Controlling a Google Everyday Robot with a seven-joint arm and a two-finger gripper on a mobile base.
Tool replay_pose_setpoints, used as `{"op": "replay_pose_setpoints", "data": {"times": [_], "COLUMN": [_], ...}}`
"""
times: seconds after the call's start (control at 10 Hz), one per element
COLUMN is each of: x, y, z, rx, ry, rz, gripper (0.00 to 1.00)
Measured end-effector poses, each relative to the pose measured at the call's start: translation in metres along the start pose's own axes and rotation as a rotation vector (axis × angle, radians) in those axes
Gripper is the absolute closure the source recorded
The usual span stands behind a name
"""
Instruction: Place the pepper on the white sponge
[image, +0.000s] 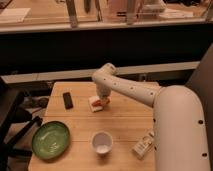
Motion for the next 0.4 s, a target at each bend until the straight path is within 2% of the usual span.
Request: {"op": "replay_pose_setpoints", "data": {"times": [0.2,0.4], "x": [-0.0023,-0.0046], "y": [-0.0002,-0.0003], "z": [-0.0011,-0.0017], "rx": [-0.001,-0.001], "ry": [-0.007,-0.012], "rz": [-0.007,-0.014], "gripper": [0.22,0.2]}}
